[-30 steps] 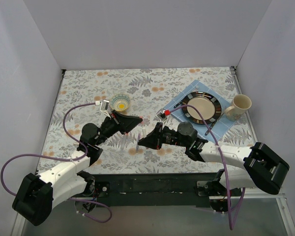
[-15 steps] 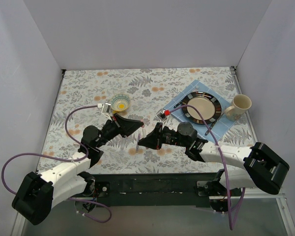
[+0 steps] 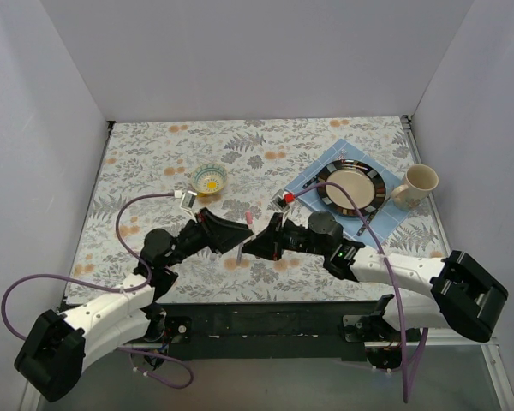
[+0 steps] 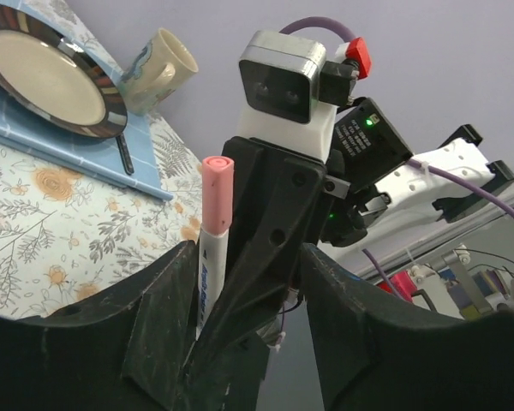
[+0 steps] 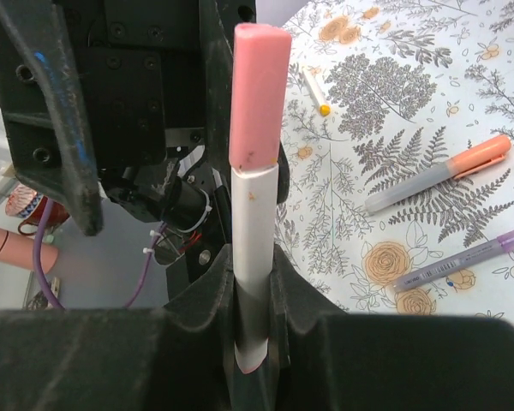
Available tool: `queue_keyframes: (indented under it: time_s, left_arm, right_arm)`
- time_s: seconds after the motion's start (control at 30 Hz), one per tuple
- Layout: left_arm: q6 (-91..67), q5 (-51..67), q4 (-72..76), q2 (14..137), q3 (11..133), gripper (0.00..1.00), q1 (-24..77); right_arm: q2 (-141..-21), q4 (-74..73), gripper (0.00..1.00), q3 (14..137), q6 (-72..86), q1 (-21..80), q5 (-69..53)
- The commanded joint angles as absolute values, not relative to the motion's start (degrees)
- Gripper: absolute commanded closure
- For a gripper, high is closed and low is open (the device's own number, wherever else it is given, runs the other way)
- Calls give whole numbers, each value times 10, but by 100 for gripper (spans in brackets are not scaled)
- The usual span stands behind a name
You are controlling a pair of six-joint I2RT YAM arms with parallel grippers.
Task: Insert the pens into the pen caps
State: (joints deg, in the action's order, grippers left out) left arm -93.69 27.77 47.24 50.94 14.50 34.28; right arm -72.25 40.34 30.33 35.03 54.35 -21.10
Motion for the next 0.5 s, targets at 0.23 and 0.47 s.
queue_keyframes:
  time_s: [0.23,0.47]
  left_arm:
    - [-814,305,319,470,252,36,345]
    - [-787,313,288,497,298,35,345]
  right_arm:
    - [-667,403,99,310,323,546,-253]
    - [-661,406,99,310,330,549,-272]
